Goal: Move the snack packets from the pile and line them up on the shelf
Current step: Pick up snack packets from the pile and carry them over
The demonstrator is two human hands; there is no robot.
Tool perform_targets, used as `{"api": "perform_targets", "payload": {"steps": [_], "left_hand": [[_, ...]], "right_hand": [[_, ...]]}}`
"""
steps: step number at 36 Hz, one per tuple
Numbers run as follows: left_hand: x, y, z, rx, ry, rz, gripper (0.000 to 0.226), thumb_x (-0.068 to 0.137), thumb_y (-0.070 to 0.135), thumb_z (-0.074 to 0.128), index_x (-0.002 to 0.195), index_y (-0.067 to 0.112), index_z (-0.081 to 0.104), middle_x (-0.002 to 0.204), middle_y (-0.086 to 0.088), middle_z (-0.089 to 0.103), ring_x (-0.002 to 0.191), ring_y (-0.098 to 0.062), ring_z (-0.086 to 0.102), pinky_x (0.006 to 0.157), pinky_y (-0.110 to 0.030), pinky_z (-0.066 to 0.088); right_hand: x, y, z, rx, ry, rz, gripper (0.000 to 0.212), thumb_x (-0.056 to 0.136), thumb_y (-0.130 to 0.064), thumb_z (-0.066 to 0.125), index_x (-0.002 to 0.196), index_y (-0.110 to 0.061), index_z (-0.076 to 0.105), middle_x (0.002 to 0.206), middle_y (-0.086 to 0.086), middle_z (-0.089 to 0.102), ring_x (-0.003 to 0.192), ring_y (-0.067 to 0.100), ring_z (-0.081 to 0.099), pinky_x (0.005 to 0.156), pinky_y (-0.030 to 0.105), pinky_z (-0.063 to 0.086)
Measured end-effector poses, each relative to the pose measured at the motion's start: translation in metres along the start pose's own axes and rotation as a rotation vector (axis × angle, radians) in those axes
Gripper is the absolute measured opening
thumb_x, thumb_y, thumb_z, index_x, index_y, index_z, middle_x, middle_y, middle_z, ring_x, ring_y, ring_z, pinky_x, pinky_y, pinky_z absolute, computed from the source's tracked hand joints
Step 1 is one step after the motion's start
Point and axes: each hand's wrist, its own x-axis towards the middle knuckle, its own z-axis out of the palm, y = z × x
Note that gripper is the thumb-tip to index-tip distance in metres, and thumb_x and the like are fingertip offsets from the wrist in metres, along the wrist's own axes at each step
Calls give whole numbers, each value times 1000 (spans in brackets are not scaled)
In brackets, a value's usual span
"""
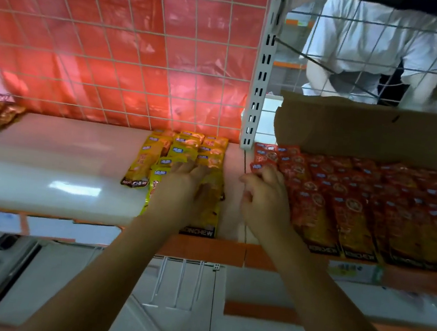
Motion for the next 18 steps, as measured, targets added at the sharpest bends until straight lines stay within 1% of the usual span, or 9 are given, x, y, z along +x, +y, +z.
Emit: {"api": "perform_targets", "payload": {"steps": [2,5,7,9,11,13,15,17,18], "left_hand": [[-6,-17,-9,7,22,-26,34,79,20,49,102,3,68,93,-21,66,84,-44,59,69,-45,50],[-18,-51,-23,22,56,-47,40,79,26,41,98,3,68,88,-19,66,77,-41,59,63,-44,53],[-27,-80,-33,32,89,-73,42,78,26,40,97,2,68,84,-18,65,72,-40,58,59,-43,53],[-35,-112,-44,36,120,-108,41,78,26,41,97,1,68,82,-18,64,71,-40,58,60,-41,53],[-43,-149,-61,40,157,-150,41,80,26,41,98,1,68,84,-18,65,73,-40,59,62,-41,54],[-51,-189,-81,58,177,-201,35,82,23,46,99,1,68,86,-17,66,76,-40,60,63,-41,54],[-60,-234,-103,73,189,-246,30,80,17,53,101,1,68,87,-17,66,78,-40,60,65,-42,53],[-69,-277,-128,88,191,-286,31,79,16,54,102,1,68,89,-18,66,81,-41,59,68,-43,53],[-73,-299,-140,99,195,-304,31,79,16,54,102,1,68,90,-18,66,82,-41,60,69,-44,52]], "right_hand": [[6,-24,8,13,-30,-87,31,62,-1,52,86,-3,72,84,14,59,82,38,57,69,41,52],[15,-62,24,54,-51,-181,31,63,2,62,91,-6,72,86,14,60,85,37,57,74,41,50],[21,-88,42,89,-55,-218,30,63,1,60,89,-7,72,86,14,61,85,38,58,74,42,51],[29,-114,63,98,-88,-232,27,64,-5,56,86,-8,72,85,13,61,85,38,58,73,40,51],[38,-139,89,108,-107,-243,25,65,-6,54,83,-9,71,84,13,61,82,38,59,72,40,51],[47,-166,115,136,-144,-229,25,65,-6,53,82,-8,71,84,13,61,80,38,60,74,38,51],[58,-198,145,144,-166,-211,27,64,-6,53,84,-8,71,84,12,61,79,36,60,75,33,46],[67,-232,173,156,-204,-202,29,67,-7,52,88,-8,71,87,12,60,83,37,59,80,34,38],[72,-250,188,176,-221,-198,29,70,-6,51,91,-7,71,90,13,60,88,37,57,82,34,39]]}}
